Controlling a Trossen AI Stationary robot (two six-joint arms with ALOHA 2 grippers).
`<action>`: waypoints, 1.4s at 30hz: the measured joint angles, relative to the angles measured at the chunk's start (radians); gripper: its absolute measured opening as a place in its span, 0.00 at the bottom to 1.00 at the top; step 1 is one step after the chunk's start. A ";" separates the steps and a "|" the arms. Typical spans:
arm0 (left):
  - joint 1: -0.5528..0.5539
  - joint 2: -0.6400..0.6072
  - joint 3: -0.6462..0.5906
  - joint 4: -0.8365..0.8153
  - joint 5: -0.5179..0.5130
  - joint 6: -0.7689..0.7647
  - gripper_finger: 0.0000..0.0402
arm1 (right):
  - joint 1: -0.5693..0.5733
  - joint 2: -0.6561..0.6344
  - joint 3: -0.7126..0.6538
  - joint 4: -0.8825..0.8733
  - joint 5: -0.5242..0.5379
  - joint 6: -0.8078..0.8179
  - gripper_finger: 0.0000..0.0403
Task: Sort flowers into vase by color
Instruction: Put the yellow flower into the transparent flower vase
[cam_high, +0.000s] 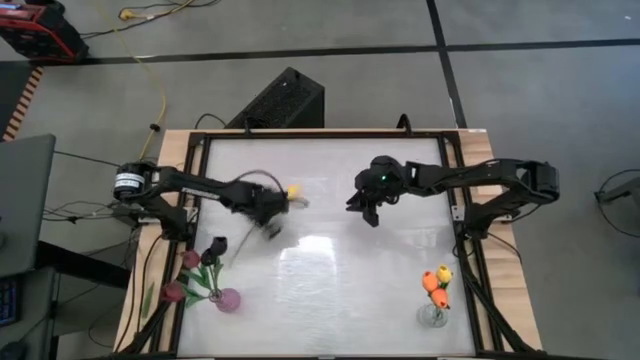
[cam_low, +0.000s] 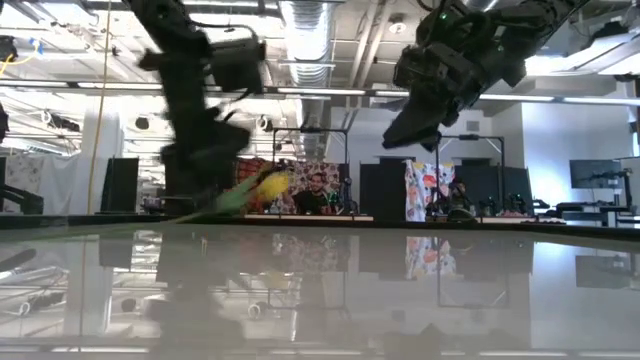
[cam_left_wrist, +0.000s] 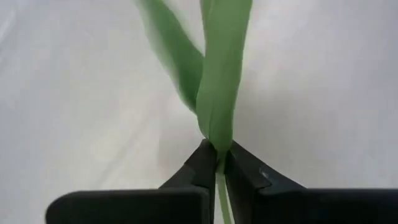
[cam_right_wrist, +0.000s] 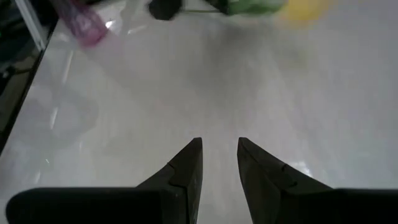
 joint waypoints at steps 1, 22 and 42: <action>0.017 -0.006 0.022 0.055 -0.027 0.031 0.02 | -0.011 -0.016 0.000 -0.001 0.000 0.000 0.31; 0.090 -0.030 0.190 0.942 0.520 0.412 0.00 | 0.032 -0.101 0.000 0.229 0.003 -0.143 0.31; 0.088 -0.030 0.190 1.026 0.535 0.426 0.00 | 0.033 -0.101 0.000 0.321 0.006 -0.191 0.31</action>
